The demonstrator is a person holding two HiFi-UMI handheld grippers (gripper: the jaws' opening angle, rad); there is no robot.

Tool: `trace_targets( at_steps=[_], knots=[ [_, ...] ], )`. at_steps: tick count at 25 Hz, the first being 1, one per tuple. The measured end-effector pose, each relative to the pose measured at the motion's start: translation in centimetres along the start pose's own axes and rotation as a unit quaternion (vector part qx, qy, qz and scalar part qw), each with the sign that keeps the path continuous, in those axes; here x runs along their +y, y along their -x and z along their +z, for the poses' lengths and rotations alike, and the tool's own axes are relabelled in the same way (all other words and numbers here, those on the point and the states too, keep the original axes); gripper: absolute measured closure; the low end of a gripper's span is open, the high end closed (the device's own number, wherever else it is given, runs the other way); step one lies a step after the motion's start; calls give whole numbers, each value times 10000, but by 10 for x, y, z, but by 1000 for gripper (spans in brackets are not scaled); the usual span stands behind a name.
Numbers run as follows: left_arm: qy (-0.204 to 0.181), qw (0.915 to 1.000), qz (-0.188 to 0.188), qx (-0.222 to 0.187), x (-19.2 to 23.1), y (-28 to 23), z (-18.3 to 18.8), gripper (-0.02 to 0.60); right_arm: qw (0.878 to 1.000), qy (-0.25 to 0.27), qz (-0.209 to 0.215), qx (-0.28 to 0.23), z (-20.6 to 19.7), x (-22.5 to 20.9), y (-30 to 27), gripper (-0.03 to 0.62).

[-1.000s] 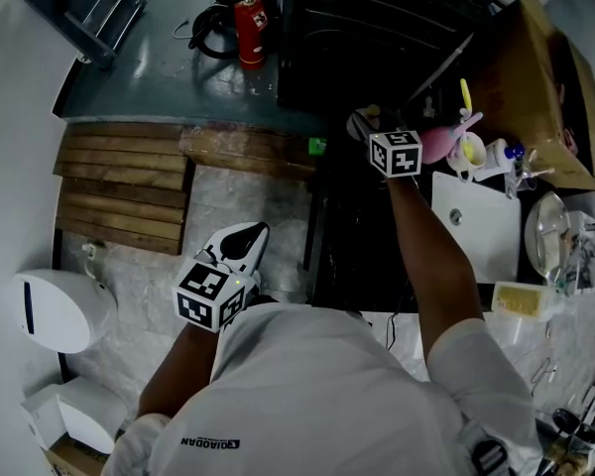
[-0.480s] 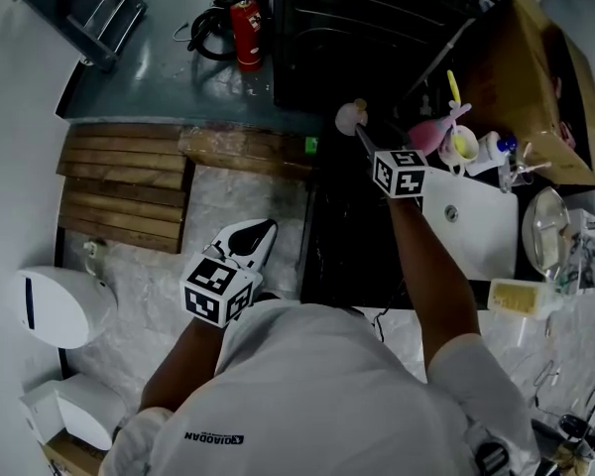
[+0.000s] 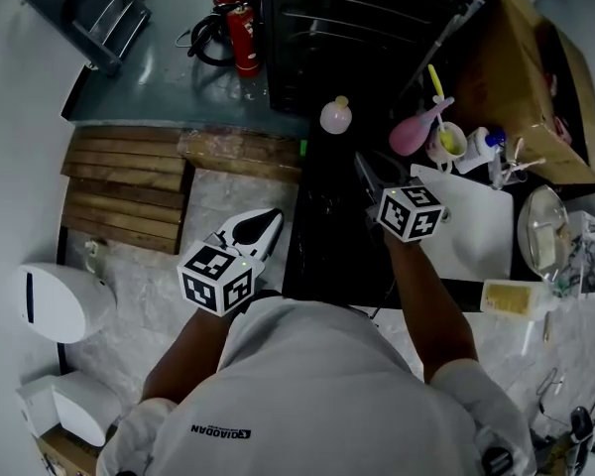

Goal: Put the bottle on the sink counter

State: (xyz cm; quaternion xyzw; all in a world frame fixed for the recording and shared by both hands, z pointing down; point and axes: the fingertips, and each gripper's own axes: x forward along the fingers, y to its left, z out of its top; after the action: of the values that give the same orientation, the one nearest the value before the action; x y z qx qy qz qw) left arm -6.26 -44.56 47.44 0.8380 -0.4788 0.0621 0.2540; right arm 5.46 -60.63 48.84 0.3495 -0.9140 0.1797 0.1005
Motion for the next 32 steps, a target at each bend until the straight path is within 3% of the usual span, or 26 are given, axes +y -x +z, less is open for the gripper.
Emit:
trace_targets(
  at_steps=[6, 11, 15, 20, 27, 32],
  knots=[
    [-217, 9997, -50, -117, -31, -12, 5, 566, 9958, -490, 734, -228, 0, 42, 58, 553],
    [-200, 9996, -23, -185, -48, -19, 8, 567, 9912, -489, 1202, -256, -6, 53, 101, 554],
    [-145, 9992, 128, -343, -56, -15, 12, 566, 9922, -366, 1170, -215, -18, 42, 127, 554],
    [-543, 9976, 343, -264, -72, -11, 2, 567, 9911, -493, 1211, -231, -28, 40, 144, 554],
    [-387, 9988, 131, -272, -87, -8, -2, 566, 9888, -562, 1288, -497, -20, 64, 166, 554],
    [-555, 9978, -73, -348, -98, 1, 3, 566, 9904, -566, 1179, -454, -32, 82, 178, 554]
  ],
)
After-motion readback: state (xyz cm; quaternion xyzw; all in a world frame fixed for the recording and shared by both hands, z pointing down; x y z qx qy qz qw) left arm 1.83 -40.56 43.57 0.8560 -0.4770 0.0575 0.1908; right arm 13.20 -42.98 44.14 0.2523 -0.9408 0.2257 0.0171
